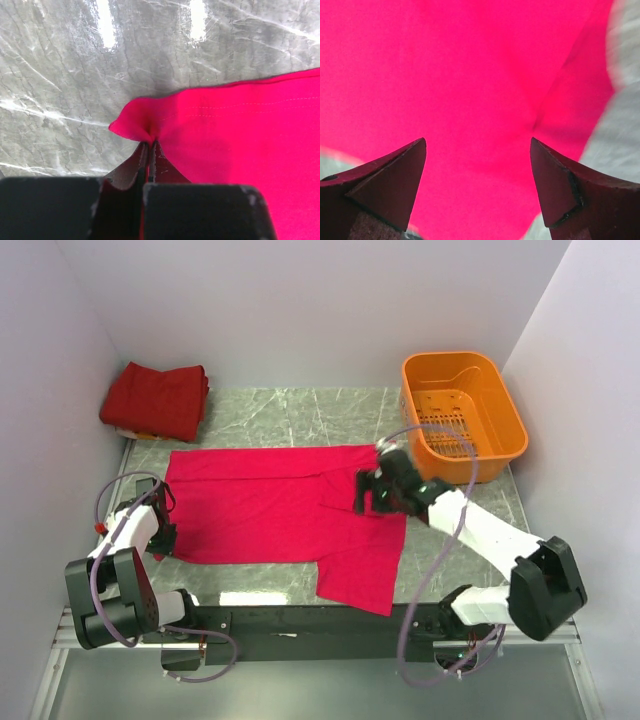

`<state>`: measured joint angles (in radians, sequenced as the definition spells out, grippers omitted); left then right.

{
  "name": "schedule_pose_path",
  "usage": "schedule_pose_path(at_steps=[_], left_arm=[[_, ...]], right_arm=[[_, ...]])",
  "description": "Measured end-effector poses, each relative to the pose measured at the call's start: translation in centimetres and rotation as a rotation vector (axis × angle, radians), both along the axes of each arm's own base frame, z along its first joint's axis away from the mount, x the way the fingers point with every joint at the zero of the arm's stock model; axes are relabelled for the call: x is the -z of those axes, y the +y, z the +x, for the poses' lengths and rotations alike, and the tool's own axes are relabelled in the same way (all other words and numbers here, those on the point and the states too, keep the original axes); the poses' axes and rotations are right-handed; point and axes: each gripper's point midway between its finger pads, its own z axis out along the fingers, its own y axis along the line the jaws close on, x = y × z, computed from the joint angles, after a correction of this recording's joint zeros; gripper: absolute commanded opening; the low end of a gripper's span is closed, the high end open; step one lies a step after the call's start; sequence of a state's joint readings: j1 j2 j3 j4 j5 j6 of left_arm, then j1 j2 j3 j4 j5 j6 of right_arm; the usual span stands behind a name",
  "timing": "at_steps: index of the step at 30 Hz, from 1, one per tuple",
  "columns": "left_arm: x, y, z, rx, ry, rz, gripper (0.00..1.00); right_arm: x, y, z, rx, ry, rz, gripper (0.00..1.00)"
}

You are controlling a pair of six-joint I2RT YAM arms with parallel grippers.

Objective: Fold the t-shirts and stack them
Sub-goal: Fold the tshirt

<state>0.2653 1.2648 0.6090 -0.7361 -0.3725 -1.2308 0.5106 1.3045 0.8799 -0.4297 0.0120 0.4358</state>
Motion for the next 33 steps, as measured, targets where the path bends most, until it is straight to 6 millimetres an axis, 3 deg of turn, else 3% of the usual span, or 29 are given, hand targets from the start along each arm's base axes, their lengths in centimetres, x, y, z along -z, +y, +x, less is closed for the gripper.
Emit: schedule_pose_path(at_steps=[5,11,15,21,28,31,32,33], left_arm=[[-0.1,0.0,0.0,0.007,-0.012,0.001,0.01],[-0.3,-0.1,0.0,0.007,-0.028,-0.004,0.01],[-0.6,-0.2,0.2,0.013,-0.045,-0.006,0.01],[-0.6,-0.4,0.2,0.017,-0.05,-0.016,0.01],[-0.6,-0.5,0.2,0.018,-0.05,-0.018,0.01],[-0.6,-0.5,0.2,0.018,-0.05,-0.018,0.01],[-0.6,-0.5,0.2,0.018,-0.049,-0.019,0.01],[-0.6,-0.5,0.1,0.018,-0.048,-0.019,0.01]], right_arm=[[1.9,4.5,-8.2,-0.313,0.059,-0.076,0.86],[5.0,5.3,-16.3,-0.548,0.173,-0.15,0.83],[6.5,5.1,-20.5,-0.654,0.249,-0.196,0.81],[8.1,3.9,-22.7,-0.664,0.326,-0.248,0.76],[9.3,3.5,-22.8,-0.623,0.359,-0.306,0.66],[9.5,3.2,-22.3,-0.587,0.352,-0.345,0.46],[9.6,3.1,-22.1,-0.571,0.346,-0.357,0.34],[9.6,2.8,-21.8,-0.556,0.34,-0.374,0.32]])
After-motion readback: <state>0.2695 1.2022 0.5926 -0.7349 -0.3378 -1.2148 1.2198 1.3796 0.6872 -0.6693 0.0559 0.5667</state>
